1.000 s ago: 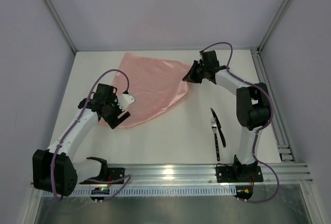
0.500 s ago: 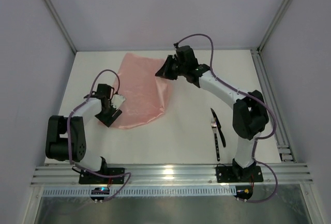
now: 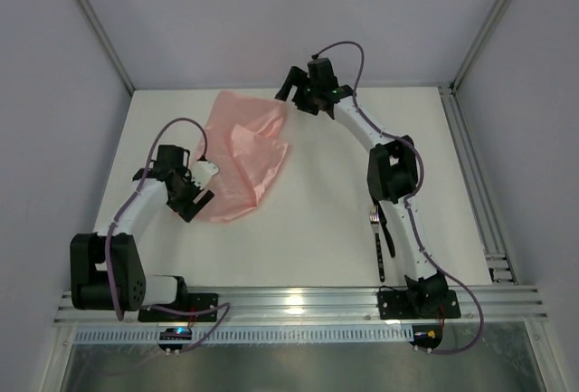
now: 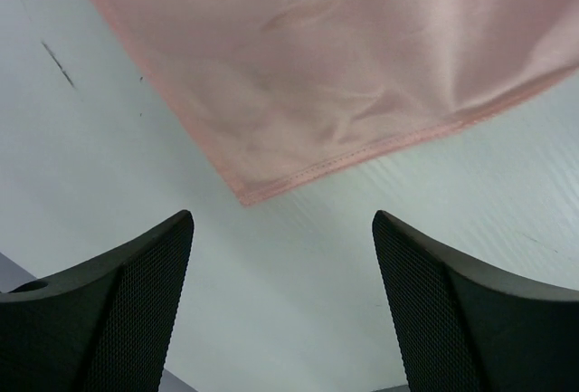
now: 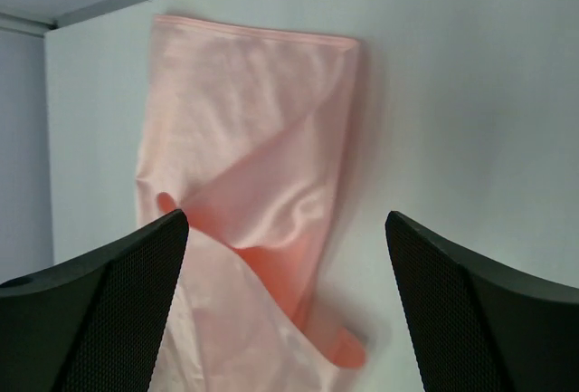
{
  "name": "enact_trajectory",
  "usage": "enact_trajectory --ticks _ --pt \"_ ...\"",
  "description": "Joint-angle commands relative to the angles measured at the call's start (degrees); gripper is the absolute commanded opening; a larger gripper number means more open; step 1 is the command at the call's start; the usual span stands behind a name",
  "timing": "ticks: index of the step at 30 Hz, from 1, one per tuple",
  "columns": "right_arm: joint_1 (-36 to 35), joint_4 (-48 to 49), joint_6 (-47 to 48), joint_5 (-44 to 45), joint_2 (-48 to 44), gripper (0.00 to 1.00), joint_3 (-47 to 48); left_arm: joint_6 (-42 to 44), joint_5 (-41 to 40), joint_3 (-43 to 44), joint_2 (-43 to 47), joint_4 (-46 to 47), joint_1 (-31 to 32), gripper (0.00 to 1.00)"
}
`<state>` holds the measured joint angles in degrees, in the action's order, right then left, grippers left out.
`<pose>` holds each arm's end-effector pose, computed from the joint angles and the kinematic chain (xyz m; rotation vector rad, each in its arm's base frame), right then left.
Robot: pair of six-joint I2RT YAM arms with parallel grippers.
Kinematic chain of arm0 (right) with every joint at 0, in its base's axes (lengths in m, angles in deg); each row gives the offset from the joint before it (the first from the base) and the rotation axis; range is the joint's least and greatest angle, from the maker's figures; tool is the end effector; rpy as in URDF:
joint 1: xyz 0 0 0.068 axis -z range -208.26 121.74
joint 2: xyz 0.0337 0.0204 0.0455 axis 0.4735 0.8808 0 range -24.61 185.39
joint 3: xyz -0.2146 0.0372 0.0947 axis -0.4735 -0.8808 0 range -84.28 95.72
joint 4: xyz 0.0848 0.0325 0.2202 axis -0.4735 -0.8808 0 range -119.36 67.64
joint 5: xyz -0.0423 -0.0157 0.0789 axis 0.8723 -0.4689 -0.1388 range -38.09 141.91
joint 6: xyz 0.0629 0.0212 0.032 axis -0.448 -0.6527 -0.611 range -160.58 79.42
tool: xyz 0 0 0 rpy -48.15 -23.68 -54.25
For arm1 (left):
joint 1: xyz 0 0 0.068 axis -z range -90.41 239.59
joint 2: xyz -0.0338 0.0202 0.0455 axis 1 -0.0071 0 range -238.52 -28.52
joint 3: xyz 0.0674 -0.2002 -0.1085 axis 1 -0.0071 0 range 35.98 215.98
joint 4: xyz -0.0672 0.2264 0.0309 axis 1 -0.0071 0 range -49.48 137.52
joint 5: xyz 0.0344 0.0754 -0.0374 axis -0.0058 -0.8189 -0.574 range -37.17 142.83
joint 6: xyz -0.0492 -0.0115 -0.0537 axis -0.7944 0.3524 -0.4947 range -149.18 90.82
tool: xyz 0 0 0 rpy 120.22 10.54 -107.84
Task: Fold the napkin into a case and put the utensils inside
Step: Flatten out the crumpled napkin at the center of the board.
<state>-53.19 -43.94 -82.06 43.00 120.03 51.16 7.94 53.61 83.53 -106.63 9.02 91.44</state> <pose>0.4929 0.2396 0.2001 0.2222 2.2095 0.8349 0.2414 -0.0085 0.1490 0.9326 2.6252 0.1379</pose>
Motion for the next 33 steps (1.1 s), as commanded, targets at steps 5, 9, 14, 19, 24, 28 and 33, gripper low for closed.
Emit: enact_trajectory --ticks 5,9,14,19,24,28,33 --pt "4.5 -3.8 27.3 -7.1 -21.8 0.85 -15.2 14.5 5.2 -6.0 7.4 -1.6 1.0 0.85" --pt "4.4 -6.9 33.3 -14.4 -19.8 0.69 -20.2 17.3 2.4 -7.8 2.9 1.4 1.1 0.85" --pt "2.4 -9.4 32.6 -18.4 -12.3 0.68 -14.7 16.8 -0.1 -9.0 0.1 6.4 1.1 0.84" --pt "0.4 -8.5 32.2 -21.2 -6.6 0.72 -13.3 15.8 -0.2 -10.3 -2.0 11.3 1.0 0.70" --pt "0.0 -7.4 31.3 -23.5 -4.7 0.73 -15.7 15.7 1.1 -10.4 -2.8 12.6 1.0 0.41" --pt "-1.2 -5.6 31.5 -24.6 -4.7 0.67 -18.2 15.4 1.7 -10.1 -4.2 12.7 1.0 0.25" --pt "-1.4 -7.0 30.6 -25.1 -6.2 0.17 -18.9 13.9 2.4 -9.9 -5.3 12.7 1.0 0.00"
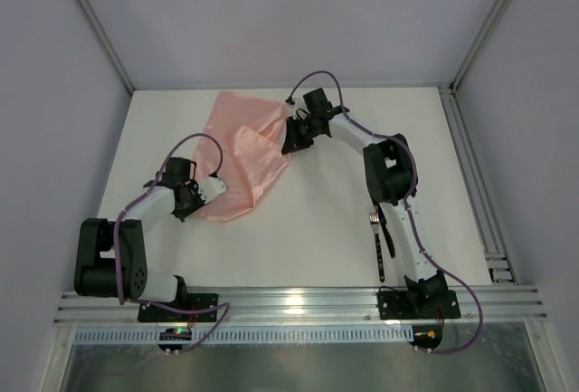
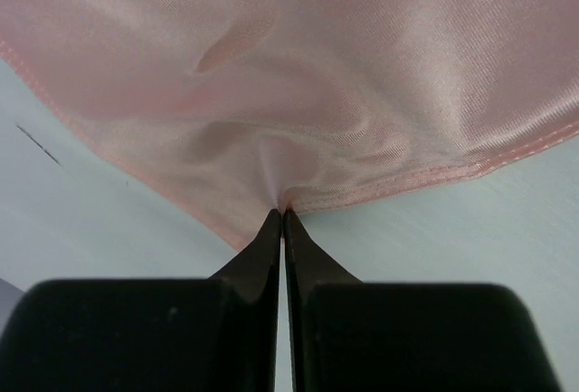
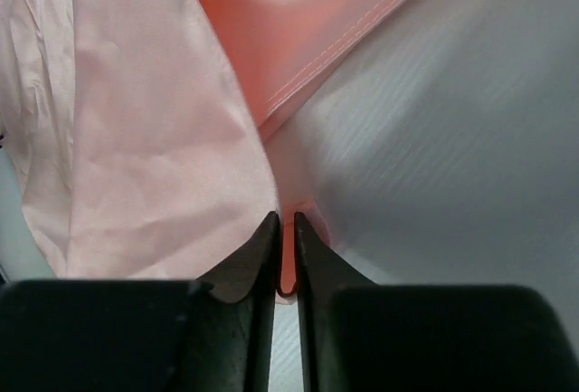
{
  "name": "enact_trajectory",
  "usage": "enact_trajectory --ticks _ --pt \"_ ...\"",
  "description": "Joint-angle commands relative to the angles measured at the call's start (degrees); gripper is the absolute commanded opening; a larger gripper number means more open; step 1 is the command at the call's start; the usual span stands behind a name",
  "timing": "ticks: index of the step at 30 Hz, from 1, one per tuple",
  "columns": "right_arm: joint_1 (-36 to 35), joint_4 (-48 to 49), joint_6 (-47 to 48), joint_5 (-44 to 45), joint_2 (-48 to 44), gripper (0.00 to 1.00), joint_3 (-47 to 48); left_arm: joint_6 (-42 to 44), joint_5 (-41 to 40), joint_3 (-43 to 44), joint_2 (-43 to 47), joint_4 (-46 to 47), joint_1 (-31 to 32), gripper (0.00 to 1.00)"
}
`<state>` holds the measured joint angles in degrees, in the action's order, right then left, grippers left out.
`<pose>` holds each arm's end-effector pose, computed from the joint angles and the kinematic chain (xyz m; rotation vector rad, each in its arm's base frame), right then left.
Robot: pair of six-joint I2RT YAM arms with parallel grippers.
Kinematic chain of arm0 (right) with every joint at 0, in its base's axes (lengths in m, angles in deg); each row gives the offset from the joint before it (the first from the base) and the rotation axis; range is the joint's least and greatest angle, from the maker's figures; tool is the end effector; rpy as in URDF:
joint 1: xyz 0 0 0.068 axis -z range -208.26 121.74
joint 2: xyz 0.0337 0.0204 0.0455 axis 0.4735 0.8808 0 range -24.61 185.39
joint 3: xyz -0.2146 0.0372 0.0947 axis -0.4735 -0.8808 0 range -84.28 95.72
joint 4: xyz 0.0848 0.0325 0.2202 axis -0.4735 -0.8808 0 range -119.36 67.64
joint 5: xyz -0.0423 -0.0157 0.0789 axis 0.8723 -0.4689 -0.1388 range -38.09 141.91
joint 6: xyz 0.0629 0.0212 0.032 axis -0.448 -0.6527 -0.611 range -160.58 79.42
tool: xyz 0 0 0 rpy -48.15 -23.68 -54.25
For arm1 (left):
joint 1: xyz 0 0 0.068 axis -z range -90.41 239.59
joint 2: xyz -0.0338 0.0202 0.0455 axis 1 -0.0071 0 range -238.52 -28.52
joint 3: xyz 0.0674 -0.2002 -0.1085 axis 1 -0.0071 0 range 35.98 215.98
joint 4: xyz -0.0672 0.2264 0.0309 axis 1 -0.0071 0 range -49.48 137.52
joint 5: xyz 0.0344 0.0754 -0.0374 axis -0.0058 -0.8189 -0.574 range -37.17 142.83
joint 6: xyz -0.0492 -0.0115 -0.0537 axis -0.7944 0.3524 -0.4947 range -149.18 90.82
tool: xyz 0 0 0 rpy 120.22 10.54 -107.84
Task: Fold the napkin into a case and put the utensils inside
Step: Flatten out the crumpled napkin at the center of the board.
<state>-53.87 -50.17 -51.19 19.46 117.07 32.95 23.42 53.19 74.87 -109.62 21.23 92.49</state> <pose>0.4371 0.2461 0.1184 -0.5778 2.4680 0.9655 0.2374 -0.0123 0.1085 1.3008 2.4689 0.2147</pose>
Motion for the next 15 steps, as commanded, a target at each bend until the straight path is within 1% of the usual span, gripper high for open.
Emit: enact_trajectory --ticks 1,3,4,5,6,7,8,10,11,14,15 --pt "-0.7 -1.4 0.1 -1.8 -4.5 0.12 -1.5 -2.3 2.9 -1.4 -2.1 0.7 -0.1 0.00" --pt "-0.8 -1.8 0.2 -1.6 -7.8 0.04 -5.7 -3.4 2.5 -1.4 -1.4 1.8 -0.1 0.00" --pt "-0.8 -1.7 0.2 -1.5 -12.6 0.04 -7.9 -4.3 2.4 -1.4 -1.1 2.2 -0.3 0.00" --pt "-0.8 -1.3 -0.3 -1.3 -15.5 0.04 -13.5 -4.8 2.3 -1.3 -0.8 3.0 -0.3 0.00" --pt "-0.8 -0.7 -0.9 -0.8 -18.8 0.04 -16.7 -5.0 2.4 -1.3 -0.2 3.3 -0.3 0.00" --pt "-1.4 0.1 -1.7 0.0 -25.5 0.04 -20.2 -5.3 2.4 -1.2 0.1 3.3 -0.2 0.00" --pt "-1.7 0.6 -3.5 0.8 -28.9 0.04 -26.9 -5.7 2.8 -1.1 0.3 3.2 -0.3 0.00" --pt "-3.7 2.9 -6.4 1.9 -35.3 0.04 -33.7 -5.8 3.7 -0.7 1.0 2.5 -0.3 0.00" --pt "-4.5 3.8 -9.1 1.9 -40.7 0.04 -39.5 -6.1 4.3 -0.7 1.2 2.2 -0.3 0.00" --pt "-7.8 8.7 -13.5 -0.4 -48.8 0.04 -47.8 -6.0 4.7 -0.7 2.3 1.8 -0.3 0.00" --pt "-8.1 10.6 -17.1 -1.6 -50.3 0.04 -49.3 -6.3 4.7 -0.6 2.3 1.6 -0.3 0.00"
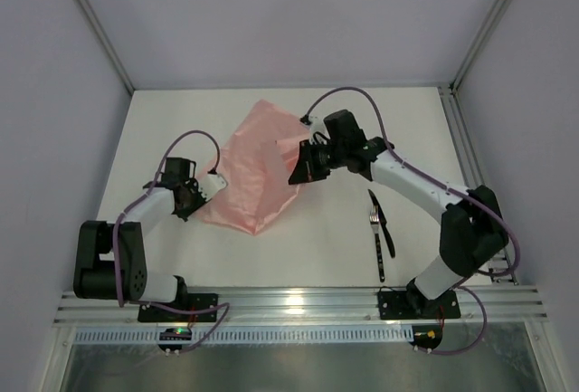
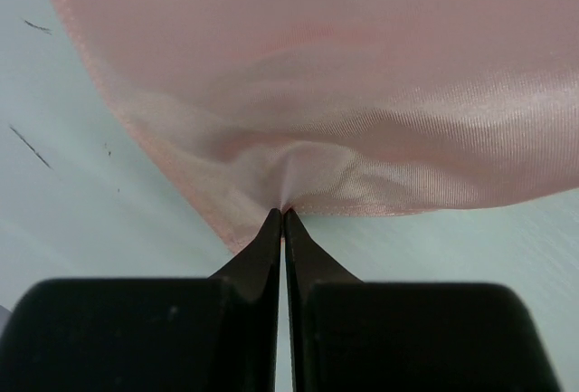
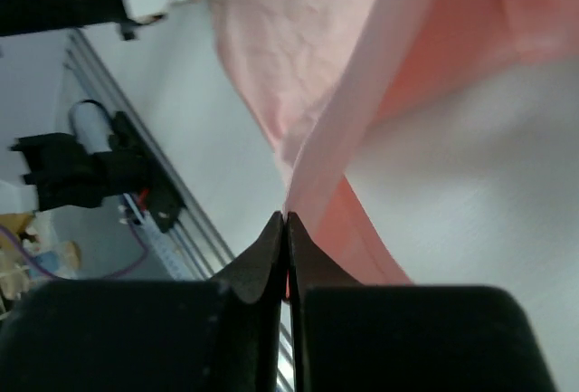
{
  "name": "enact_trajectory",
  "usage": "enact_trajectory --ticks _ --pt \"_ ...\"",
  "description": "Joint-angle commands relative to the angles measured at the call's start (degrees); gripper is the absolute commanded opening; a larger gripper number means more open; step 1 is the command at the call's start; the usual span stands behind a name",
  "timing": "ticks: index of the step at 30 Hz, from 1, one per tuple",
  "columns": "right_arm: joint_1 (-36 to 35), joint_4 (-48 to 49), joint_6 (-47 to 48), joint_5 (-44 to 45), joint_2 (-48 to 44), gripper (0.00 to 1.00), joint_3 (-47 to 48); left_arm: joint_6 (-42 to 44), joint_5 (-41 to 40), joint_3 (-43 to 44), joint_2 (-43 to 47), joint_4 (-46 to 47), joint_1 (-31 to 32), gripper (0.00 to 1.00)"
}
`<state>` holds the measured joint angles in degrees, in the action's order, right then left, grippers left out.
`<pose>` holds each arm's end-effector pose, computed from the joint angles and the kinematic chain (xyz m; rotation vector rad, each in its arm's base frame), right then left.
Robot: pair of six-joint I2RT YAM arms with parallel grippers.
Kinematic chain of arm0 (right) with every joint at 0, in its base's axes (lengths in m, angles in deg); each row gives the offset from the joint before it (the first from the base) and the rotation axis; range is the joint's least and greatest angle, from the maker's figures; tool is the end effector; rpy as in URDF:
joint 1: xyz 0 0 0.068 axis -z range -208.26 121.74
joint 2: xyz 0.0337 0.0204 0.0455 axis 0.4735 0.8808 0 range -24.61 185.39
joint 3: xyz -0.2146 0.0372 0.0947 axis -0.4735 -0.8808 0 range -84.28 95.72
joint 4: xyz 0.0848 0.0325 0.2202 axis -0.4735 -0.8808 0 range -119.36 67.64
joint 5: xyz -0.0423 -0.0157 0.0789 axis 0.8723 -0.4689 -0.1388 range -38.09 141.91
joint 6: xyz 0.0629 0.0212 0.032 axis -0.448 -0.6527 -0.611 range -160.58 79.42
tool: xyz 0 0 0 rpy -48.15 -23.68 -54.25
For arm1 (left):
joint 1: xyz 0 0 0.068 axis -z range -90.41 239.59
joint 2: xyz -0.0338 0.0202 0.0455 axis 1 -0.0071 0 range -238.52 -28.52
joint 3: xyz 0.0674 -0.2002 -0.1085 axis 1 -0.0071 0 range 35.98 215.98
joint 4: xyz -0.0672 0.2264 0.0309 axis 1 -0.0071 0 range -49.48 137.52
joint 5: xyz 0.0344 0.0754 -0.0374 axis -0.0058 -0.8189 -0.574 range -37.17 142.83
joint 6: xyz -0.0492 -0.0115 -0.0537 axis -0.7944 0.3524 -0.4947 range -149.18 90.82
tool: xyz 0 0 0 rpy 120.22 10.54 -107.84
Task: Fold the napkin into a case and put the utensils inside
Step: Flatten out the crumpled napkin at the center of the board.
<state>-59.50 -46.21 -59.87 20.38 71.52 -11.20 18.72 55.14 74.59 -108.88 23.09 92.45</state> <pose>0.2883 0.2125 0.2162 -0.5344 2.4441 1.0538 0.2403 -0.0144 0.1118 1.1838 2.4682 0.1702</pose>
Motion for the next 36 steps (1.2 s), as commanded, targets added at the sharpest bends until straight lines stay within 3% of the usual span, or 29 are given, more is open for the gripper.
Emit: enact_trajectory --ticks 1,4,7,12,14,16,17,18,21,22,26,30,36 --pt "-2.4 11.9 -10.9 -5.4 -5.9 0.04 -6.9 -1.6 2.8 -0.3 1.9 -0.4 -0.3 0.00" --pt "-2.4 22.1 -19.9 -7.9 -9.3 0.04 -11.5 -1.8 3.1 -0.2 2.6 -1.1 -0.3 0.00" --pt "-2.3 23.4 -23.6 -6.8 -7.6 0.04 -6.6 -1.6 3.2 0.0 3.4 -2.1 -0.3 0.00" --pt "-0.3 33.7 -36.3 -4.3 4.5 0.04 0.2 -2.5 2.4 1.5 3.6 -3.1 -0.3 0.00" --pt "-0.6 33.5 -39.7 0.0 8.9 0.04 7.1 -3.6 1.8 2.2 3.5 -3.6 -0.3 0.00" --pt "-2.4 26.6 -37.5 4.8 14.7 0.04 14.8 -4.7 2.3 3.3 3.5 -3.9 -0.7 0.04" --pt "-3.0 25.2 -35.1 6.9 16.3 0.04 16.7 -5.7 2.6 3.8 3.7 -4.8 -1.1 0.07" --pt "-3.4 24.2 -34.8 6.5 17.7 0.04 17.7 -6.1 2.9 4.3 3.7 -5.6 -1.4 0.18" --pt "-3.3 27.8 -35.6 4.6 18.1 0.04 13.9 -7.1 4.5 5.9 4.4 -8.7 -2.7 0.29" --pt "-3.1 28.3 -35.3 5.2 17.0 0.04 9.7 -7.5 5.7 7.0 4.7 -9.7 -5.6 0.31" --pt "-2.4 28.3 -32.0 8.0 6.6 0.04 -0.2 -11.1 12.4 11.4 5.8 -16.0 -10.4 0.43" --pt "-2.5 22.6 -27.0 12.1 -2.5 0.04 -8.0 -16.1 11.3 13.9 3.8 -17.1 -10.8 0.59" --pt "-2.9 21.0 -26.1 18.5 -15.6 0.04 -20.3 -20.9 10.3 16.9 -6.8 -17.6 -10.6 0.60"
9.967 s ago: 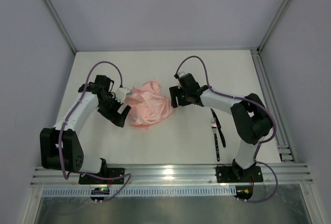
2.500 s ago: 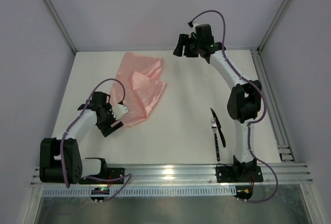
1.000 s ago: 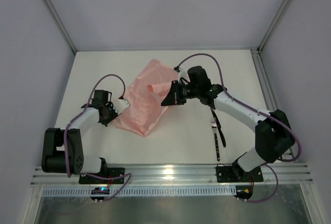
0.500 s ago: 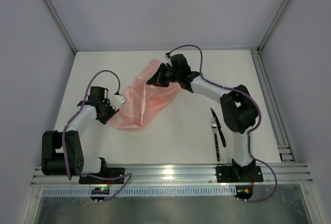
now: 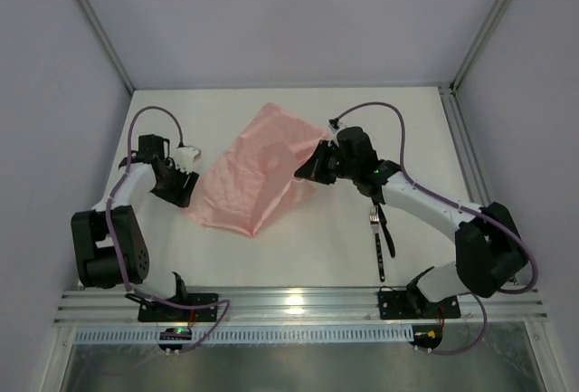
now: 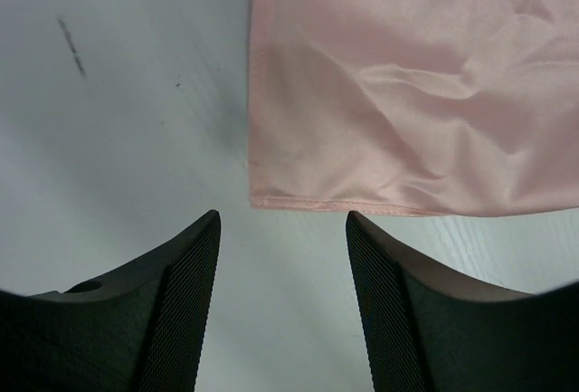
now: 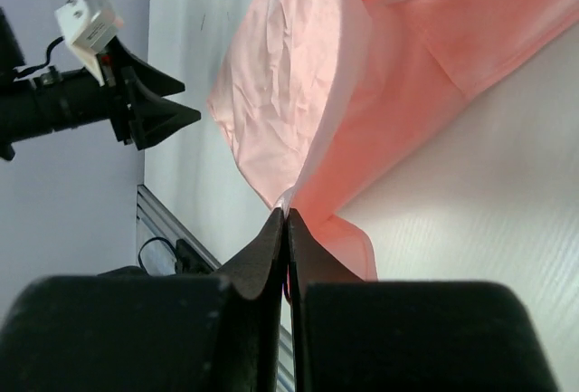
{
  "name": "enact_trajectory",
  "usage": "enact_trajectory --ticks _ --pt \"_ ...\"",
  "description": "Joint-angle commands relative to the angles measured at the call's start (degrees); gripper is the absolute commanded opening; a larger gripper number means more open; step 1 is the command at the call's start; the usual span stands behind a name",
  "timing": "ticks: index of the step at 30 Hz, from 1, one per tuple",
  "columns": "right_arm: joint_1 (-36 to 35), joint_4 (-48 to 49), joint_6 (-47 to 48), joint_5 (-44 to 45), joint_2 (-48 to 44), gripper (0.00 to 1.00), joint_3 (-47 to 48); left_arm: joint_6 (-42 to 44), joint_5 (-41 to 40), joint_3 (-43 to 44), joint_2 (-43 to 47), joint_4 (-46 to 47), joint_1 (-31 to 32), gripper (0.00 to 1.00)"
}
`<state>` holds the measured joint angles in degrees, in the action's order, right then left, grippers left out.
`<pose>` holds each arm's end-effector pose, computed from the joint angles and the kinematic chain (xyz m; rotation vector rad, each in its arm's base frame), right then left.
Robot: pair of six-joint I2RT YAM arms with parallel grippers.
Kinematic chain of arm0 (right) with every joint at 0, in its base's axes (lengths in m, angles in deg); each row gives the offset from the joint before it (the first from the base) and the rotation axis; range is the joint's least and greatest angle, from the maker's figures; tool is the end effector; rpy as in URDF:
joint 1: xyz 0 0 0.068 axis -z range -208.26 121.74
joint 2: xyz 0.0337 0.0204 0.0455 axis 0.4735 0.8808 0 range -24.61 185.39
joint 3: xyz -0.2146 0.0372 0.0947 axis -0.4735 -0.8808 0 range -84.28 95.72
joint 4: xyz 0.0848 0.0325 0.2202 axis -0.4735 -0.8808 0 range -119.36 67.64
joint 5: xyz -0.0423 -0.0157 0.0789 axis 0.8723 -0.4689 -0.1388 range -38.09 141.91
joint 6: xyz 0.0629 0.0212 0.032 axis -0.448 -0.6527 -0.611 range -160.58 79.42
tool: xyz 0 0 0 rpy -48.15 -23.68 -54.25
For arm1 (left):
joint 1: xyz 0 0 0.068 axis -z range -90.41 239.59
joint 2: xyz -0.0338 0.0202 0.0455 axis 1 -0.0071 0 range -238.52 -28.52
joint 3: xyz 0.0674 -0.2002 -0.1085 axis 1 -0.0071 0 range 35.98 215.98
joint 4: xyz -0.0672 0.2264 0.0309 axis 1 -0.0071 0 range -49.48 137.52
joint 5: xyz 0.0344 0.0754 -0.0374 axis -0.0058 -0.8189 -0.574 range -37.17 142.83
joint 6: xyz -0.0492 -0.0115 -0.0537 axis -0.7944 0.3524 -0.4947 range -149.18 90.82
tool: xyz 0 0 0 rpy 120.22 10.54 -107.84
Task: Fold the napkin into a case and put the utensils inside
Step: Flatten out the crumpled napkin at the center of the board.
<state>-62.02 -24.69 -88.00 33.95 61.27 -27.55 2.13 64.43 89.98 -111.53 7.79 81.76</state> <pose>0.2706 0.2037 0.2162 0.0718 2.3208 1.1205 0.2617 0.0236 0.1596 0.6052 2.6567 -0.0895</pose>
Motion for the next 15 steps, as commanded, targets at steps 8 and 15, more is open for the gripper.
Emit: enact_trajectory --ticks 8,15 --pt "-0.4 0.1 1.6 6.7 -10.3 0.04 -12.2 -7.8 -5.3 2.1 -11.6 -0.6 1.8 0.62" --pt "-0.5 1.1 0.9 7.5 -11.5 0.04 -15.0 -10.4 -8.8 0.7 -15.0 -0.3 7.2 0.50"
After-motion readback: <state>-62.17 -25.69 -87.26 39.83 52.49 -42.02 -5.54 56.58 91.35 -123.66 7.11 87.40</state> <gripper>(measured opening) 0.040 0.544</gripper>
